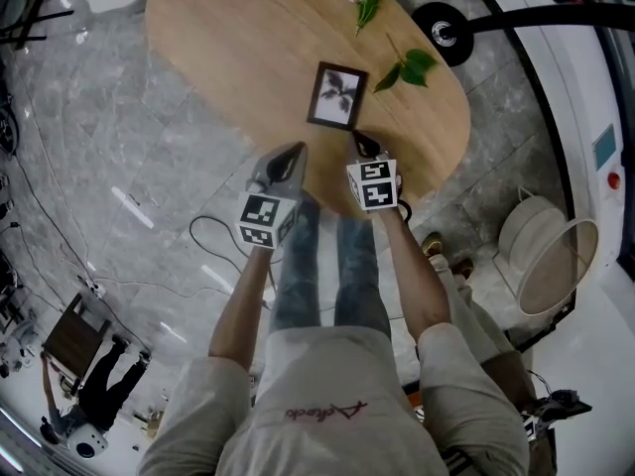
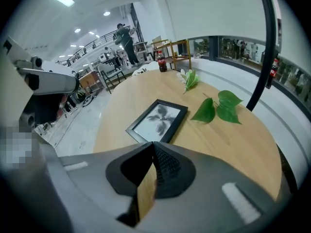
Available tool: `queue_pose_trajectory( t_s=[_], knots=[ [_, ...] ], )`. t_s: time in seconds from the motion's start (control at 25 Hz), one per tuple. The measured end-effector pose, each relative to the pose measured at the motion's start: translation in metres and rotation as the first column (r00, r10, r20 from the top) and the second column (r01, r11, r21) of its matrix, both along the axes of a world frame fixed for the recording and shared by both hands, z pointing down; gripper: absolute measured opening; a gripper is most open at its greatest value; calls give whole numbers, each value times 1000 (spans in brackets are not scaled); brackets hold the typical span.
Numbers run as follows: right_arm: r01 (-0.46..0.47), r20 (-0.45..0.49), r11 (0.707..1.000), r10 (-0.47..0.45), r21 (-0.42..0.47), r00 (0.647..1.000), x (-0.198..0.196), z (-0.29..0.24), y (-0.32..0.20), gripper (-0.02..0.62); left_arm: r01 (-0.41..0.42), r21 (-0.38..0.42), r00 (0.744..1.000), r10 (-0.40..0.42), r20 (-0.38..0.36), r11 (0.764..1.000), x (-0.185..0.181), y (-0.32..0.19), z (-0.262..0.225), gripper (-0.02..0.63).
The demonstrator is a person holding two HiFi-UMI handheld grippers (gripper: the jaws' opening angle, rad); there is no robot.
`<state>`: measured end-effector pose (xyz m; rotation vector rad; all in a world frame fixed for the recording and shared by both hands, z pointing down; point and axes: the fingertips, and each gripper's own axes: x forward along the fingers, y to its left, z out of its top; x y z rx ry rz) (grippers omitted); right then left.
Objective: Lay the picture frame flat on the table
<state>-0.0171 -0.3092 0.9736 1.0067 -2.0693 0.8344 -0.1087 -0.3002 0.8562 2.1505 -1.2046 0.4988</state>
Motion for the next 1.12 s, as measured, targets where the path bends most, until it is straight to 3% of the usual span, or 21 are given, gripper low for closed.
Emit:
queue_pose_trajectory(
  t_s=[0.28,0.48,0.76,1.12],
  knots=[
    [-20,44,996,16,90,999,5,-82,2,3,-27,39,1000,27,4,999,11,1,-48,0],
    [-52,95,976,32,212,995,16,-163,0,3,-41,77,999,41,1,996,25,4,-99,0],
    [-122,157,950,78,288,984,31,-270,16,3,-85,151,996,84,15,985,49,11,-181,0],
    [-203,220,911,129,358,967,48,-377,44,3,-76,237,997,77,5,968,54,27,-274,0]
  ],
)
